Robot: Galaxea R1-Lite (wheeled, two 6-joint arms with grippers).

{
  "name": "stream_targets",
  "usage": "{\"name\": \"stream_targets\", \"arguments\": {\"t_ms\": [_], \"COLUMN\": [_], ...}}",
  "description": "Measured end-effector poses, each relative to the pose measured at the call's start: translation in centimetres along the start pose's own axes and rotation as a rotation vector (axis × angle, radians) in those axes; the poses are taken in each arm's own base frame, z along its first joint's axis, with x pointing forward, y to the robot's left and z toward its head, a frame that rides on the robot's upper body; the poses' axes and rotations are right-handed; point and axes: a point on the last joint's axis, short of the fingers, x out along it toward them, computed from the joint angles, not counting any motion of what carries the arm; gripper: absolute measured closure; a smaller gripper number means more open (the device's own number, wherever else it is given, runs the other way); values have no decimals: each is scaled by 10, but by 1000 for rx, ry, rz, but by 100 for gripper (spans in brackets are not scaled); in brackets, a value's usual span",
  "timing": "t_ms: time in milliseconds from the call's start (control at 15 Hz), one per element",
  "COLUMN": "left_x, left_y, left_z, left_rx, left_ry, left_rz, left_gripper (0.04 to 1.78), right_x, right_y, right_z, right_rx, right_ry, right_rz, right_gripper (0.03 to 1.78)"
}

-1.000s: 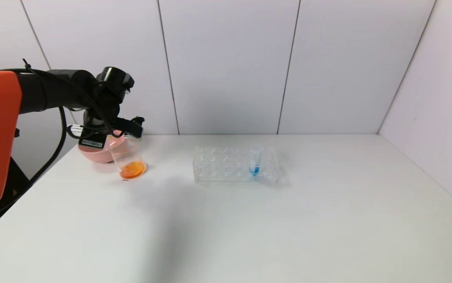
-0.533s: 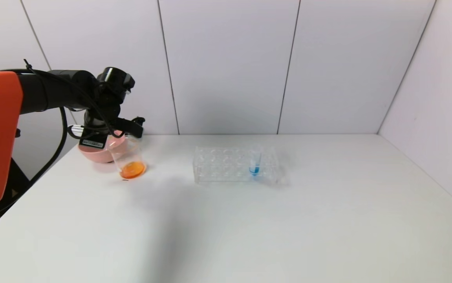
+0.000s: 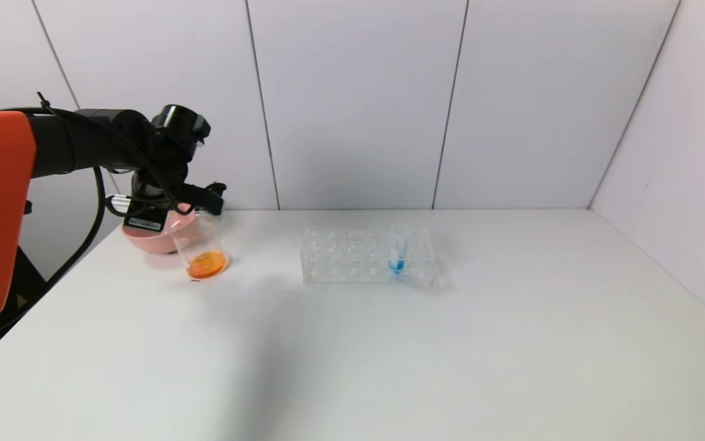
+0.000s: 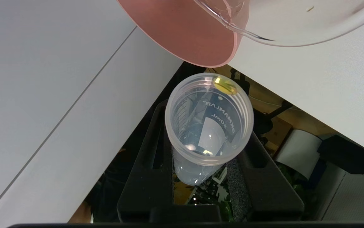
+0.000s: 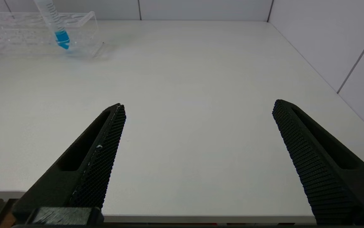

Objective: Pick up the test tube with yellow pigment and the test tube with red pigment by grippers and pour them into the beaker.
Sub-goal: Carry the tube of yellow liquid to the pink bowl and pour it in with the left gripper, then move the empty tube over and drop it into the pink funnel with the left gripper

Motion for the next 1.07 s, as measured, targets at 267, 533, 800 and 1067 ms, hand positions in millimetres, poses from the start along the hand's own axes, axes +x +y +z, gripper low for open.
{"name": "stream_targets", "arguments": {"t_ms": [267, 533, 800, 1067], "left_x": [0, -1, -9, -21], "left_y": [0, 1, 5, 10], "left_z": [0, -1, -7, -16], "left_rx": [-1, -18, -135, -326], "left_ry": [0, -2, -26, -130], "left_rz": [0, 5, 31, 47], "left_gripper": [133, 133, 133, 133], "right_x": [0, 0, 0, 0], "right_y": [0, 0, 0, 0], "right_z": [0, 0, 0, 0], "right_rx": [0, 0, 0, 0], "right_ry": [0, 0, 0, 0], "right_rz": [0, 0, 0, 0], "right_gripper": [11, 11, 11, 11]}}
